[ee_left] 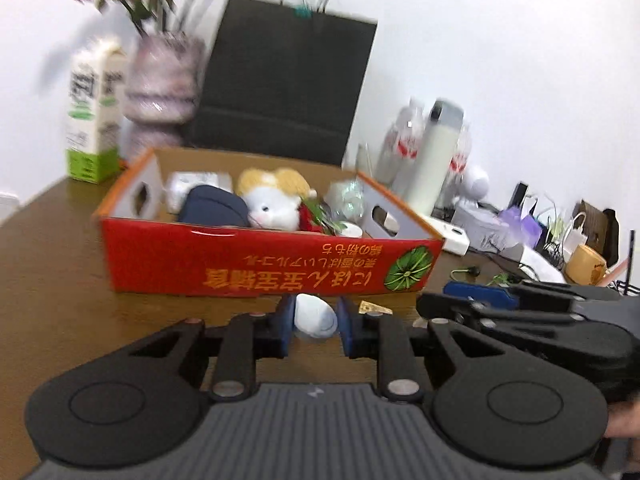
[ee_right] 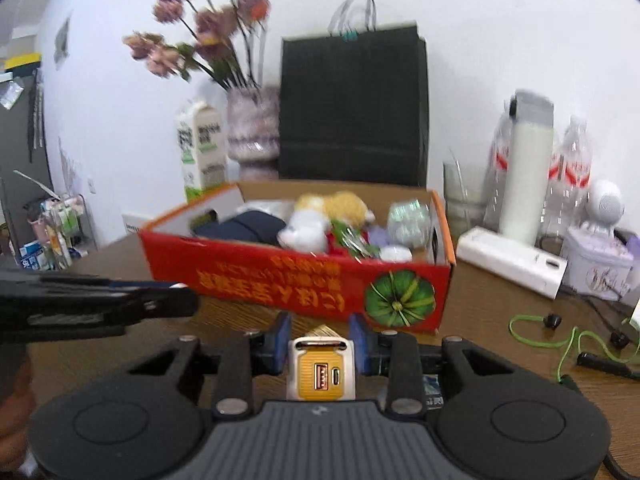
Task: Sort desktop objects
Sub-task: 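Grasp the white earbud case with the left gripper while the right grasps the cube charger, then carry the earbud case and cube charger into the box and release both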
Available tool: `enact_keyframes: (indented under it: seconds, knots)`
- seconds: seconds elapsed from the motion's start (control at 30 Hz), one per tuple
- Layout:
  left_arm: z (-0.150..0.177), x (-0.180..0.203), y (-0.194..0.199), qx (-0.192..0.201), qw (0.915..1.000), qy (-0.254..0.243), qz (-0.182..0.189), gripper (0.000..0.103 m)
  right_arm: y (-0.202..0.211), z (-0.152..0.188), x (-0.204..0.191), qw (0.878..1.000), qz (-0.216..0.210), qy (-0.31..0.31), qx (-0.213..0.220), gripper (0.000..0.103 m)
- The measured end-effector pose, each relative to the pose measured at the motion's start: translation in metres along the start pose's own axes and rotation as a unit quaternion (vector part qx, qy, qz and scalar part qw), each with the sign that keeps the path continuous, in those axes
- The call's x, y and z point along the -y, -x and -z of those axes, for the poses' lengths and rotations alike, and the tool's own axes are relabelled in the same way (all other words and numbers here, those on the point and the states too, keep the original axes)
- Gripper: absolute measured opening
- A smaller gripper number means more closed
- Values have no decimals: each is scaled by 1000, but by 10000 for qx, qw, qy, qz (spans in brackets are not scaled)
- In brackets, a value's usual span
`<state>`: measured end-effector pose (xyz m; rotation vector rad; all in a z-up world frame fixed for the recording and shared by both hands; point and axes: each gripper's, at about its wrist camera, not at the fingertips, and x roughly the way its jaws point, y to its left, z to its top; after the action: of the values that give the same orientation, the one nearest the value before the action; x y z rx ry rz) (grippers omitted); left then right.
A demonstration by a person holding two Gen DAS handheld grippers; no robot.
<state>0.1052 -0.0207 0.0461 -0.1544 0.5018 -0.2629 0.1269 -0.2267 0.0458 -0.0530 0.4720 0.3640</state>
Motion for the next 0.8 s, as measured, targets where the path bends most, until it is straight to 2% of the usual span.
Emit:
enact_keyframes:
  seconds: [0.17, 0.33, 0.53, 0.67, 0.8]
  knots:
    - [28, 6, 48, -195, 9993, -114, -314, 24, 39, 9, -35, 9999, 53, 119, 20, 31]
    - [55, 6, 84, -269, 9989, -10, -394, 24, 76, 47, -70, 9990, -76, 186, -392, 31]
    - [87, 17, 106, -683, 9976, 115, 63, 24, 116, 77, -86, 9985, 11, 206, -510, 30]
    - [96, 24, 117, -686, 9976, -46, 74, 24, 133, 87, -89, 9985, 189, 186, -485, 31]
    - [101, 21, 119, -759, 9971, 23, 32, 24, 123, 101, -86, 9965, 199, -71, -810, 31]
